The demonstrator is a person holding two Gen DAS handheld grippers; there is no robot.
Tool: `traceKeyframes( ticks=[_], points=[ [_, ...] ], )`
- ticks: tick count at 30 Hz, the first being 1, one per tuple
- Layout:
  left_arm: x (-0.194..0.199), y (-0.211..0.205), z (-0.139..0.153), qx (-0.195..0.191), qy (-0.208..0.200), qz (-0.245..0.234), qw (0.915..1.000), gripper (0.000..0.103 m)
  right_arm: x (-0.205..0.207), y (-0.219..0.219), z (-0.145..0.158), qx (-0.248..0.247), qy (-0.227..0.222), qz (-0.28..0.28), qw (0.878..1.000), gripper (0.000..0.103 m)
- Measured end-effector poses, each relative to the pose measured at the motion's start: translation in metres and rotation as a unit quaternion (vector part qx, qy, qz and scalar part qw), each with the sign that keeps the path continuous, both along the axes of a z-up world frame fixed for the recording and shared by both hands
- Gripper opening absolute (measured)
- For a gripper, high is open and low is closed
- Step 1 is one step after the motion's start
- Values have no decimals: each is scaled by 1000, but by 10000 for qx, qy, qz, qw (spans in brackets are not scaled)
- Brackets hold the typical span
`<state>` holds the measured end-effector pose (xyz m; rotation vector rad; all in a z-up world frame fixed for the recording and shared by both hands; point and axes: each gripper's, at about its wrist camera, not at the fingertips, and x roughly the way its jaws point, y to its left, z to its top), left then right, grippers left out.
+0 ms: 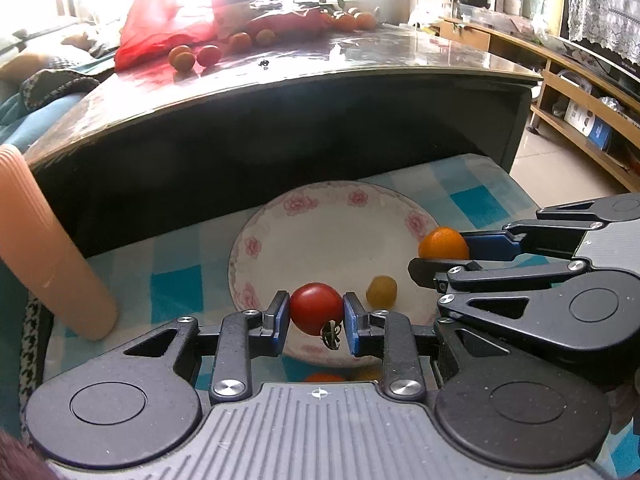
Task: Organize fruits
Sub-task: 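Carry the orange and tomato over the white plate and open both grippers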
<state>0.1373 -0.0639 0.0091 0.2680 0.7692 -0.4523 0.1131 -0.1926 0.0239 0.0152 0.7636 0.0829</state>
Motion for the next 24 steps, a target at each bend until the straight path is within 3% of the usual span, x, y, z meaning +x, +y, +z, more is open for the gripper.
traceKeyframes(
  ticks=[15,24],
  points=[
    [17,-4,-17,22,114,97,9999,36,25,-3,-16,-52,-173,-9,9998,46],
    [22,1,-17,-71,163,198,9996,47,28,-5,-18,21,-270,-58,9996,47]
  ],
)
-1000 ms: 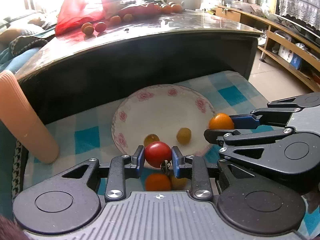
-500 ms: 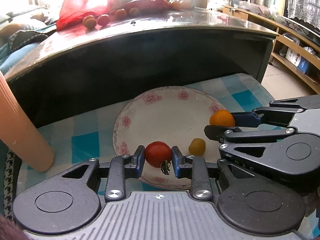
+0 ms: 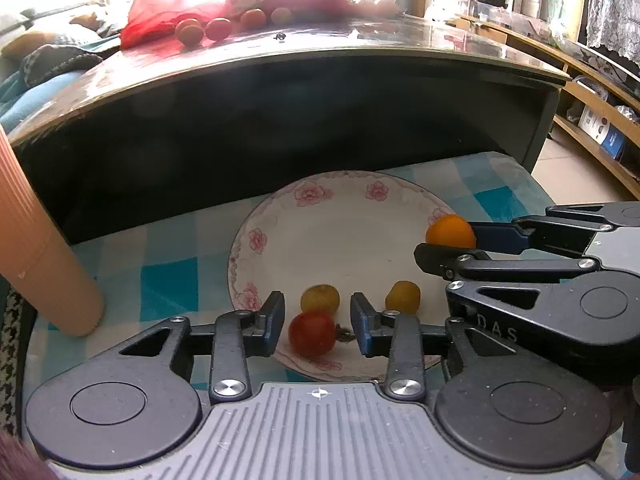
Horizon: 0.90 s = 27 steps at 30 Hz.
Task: Organize fruits
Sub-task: 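Carry the orange and tomato over the white plate and open both grippers, then withdraw both open grippers from the plate toward the remaining fruit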
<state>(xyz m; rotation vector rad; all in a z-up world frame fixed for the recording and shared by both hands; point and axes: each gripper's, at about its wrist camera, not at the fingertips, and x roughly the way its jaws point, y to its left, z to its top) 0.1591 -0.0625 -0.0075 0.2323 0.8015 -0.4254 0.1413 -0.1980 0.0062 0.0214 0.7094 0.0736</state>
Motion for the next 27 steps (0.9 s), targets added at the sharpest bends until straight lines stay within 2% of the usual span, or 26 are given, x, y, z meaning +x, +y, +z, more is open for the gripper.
traceKeyframes(
  ticks=[6,11,27],
  points=[
    [-1,0,2,-26,-37,-18,10000,54,0,-4,1,51,-50,-84,9999,47],
    [-3,0,5,-19,-67,-37,10000,54,-1,-10,8,164,-131,-172,9996,50],
    [-18,18,24,-172,-147,98,9997,58,-16,-5,26,65,-187,-295,9994,51]
  ],
)
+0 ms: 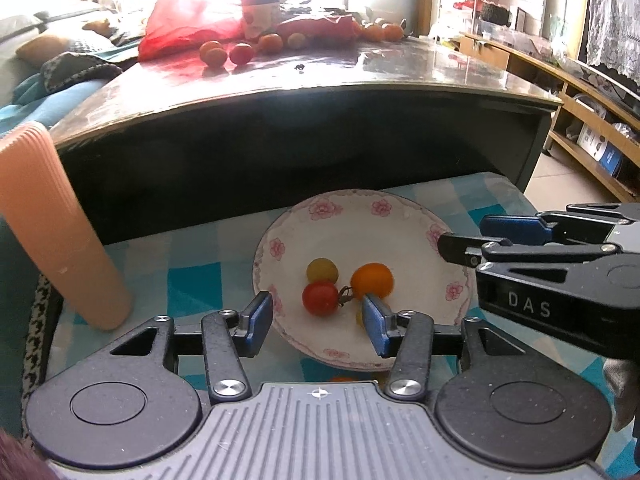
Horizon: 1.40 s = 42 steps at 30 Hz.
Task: Organize fruits
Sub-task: 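Withdraw both open grippers from the plate toward the remaining fruit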
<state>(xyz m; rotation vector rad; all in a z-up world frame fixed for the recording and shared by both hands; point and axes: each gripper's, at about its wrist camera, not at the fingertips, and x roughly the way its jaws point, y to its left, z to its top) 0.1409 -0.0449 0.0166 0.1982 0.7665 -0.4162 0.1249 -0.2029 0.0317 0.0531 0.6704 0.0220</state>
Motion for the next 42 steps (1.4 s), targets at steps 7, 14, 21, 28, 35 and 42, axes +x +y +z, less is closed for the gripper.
traceKeyframes(
  ticks=[7,14,21,28,35,42],
  points=[
    [-12,9,9,-104,-23,26,9999,59,-14,15,13,-105,-15,141,9998,51],
    [-25,15,15,-165,-31,17,9999,59,-30,24,24,-181,-40,174,9997,51],
    [-44,22,19,-205,0,-35,9998,59,-49,26,27,-12,42,105,9999,51],
    [-62,31,22,-206,24,-15,9998,59,-67,33,27,40,148,142,9998,51],
    [-76,38,19,-155,87,-40,9998,59,-81,41,27,74,196,216,9995,51],
    [-93,48,4,93,225,-132,9996,60,-94,50,21,58,354,353,9987,51]
  ],
)
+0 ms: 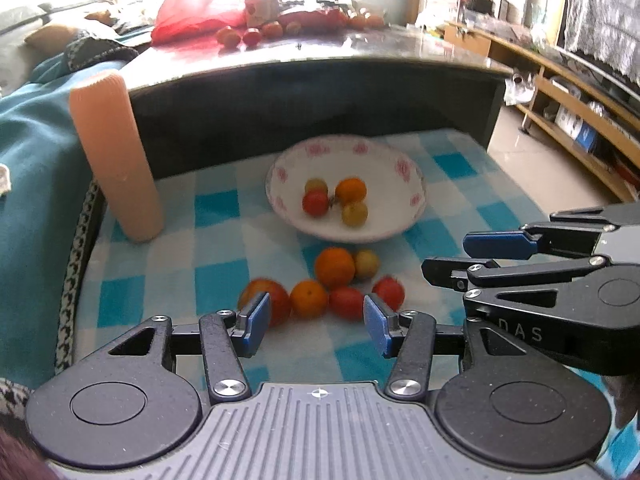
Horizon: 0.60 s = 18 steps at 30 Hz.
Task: Organize fruits
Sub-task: 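Withdraw both open grippers from the plate toward the remaining fruit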
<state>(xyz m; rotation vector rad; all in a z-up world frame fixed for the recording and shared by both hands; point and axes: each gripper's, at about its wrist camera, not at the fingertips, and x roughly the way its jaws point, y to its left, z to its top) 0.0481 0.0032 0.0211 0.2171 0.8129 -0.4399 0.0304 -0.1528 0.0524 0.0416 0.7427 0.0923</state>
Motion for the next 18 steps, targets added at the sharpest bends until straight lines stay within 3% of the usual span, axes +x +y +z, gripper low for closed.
traceKeyframes(
  ticks=[6,18],
  points=[
    [-7,6,-16,225,170,-132,9995,61,-8,13,-16,-66,296,219,9993,51],
    [0,19,-25,220,316,-123,9992,67,-1,15,-34,-76,509,390,9979,51]
  ],
)
